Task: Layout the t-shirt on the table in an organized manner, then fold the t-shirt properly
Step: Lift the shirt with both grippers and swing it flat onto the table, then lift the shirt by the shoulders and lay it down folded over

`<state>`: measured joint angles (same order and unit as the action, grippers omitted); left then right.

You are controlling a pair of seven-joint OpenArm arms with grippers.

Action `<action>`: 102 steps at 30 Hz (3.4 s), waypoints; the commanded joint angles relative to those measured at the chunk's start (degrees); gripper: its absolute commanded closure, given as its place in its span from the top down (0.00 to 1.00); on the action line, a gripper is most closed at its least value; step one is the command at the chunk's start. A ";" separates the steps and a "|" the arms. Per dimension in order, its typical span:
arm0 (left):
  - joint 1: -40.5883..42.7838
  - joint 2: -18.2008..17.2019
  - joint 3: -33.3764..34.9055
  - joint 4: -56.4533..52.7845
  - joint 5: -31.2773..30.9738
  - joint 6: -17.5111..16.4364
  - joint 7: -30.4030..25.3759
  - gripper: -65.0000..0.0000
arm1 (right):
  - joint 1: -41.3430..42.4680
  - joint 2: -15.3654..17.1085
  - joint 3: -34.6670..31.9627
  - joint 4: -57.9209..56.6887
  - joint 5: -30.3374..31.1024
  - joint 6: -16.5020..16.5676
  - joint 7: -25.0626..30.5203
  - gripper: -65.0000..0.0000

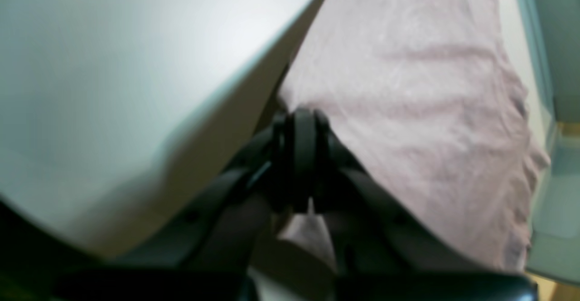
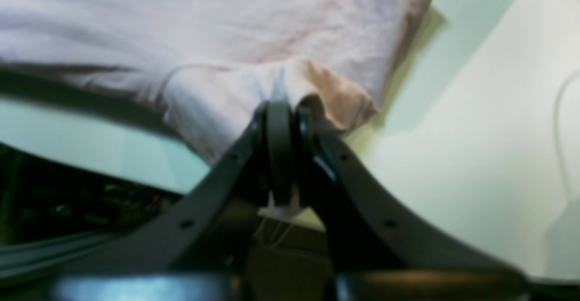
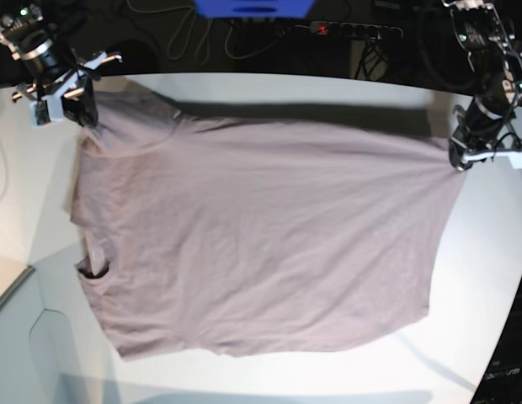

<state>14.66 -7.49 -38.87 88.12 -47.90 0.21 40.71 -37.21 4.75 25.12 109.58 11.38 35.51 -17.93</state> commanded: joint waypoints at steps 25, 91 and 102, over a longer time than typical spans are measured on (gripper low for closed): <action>3.41 -0.65 -7.15 11.97 -1.38 -0.16 -0.84 0.00 | -2.92 -7.35 8.41 2.02 0.89 4.49 13.32 0.00; -42.57 -9.70 5.86 -8.07 -0.67 -0.08 -1.37 0.00 | 81.39 -5.59 1.29 -37.62 -20.12 4.49 14.37 0.00; -54.35 -9.79 5.95 -28.38 -0.67 -0.08 -1.37 0.00 | 93.61 -1.46 1.03 -62.24 -25.49 4.49 14.55 0.00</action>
<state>-37.91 -16.25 -32.88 58.67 -47.72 0.67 40.25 53.87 3.03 26.28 46.24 -14.96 40.12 -5.37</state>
